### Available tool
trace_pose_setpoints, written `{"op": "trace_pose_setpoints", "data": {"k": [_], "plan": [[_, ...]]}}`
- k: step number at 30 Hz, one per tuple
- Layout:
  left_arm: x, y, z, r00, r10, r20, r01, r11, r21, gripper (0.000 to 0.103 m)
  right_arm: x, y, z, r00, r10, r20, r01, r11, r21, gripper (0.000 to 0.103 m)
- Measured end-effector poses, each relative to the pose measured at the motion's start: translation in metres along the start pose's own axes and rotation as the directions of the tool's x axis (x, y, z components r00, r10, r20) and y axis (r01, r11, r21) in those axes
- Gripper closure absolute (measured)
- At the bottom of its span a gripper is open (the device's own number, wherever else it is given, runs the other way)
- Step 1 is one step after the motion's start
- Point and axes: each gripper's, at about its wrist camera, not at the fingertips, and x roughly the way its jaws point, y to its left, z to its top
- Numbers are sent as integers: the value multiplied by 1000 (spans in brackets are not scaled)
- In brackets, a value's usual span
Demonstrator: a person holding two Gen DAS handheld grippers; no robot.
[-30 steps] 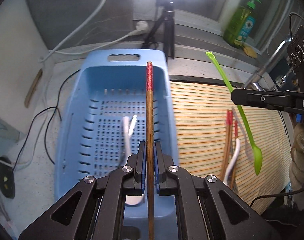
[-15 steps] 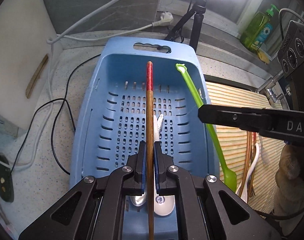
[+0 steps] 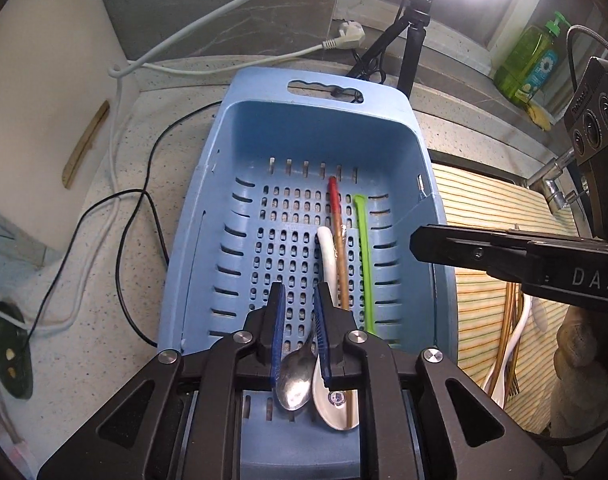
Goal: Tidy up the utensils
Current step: 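Carry the green spoon and chopstick into the blue basket and open both grippers, then move the right gripper to the clear plastic spoon while the left gripper moves to another chopstick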
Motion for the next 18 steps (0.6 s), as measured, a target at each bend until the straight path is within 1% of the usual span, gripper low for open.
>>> {"op": "trace_pose_setpoints", "data": {"k": [3, 8, 11, 16, 18], "plan": [[-4, -3, -2, 1000, 3, 8, -3, 1000, 0, 90, -11, -3, -2, 1000, 0, 12, 1, 1000, -12, 93], [-14, -15, -4, 1000, 8, 28, -9, 1000, 2, 90, -36, -10, -8, 999, 14, 31, -13, 1000, -25, 88], [-22, -30, -7, 999, 12, 42, -13, 1000, 26, 90, -55, -18, -12, 999, 13, 48, -11, 999, -34, 85], [-29, -60, -12, 998, -10, 55, 7, 998, 66, 90, -90, -40, -19, 996, -13, 84, 18, 998, -54, 82], [-30, -75, -14, 998, -27, 58, 22, 996, 81, 90, -105, -51, -22, 995, -24, 98, 29, 998, -55, 77]]}}
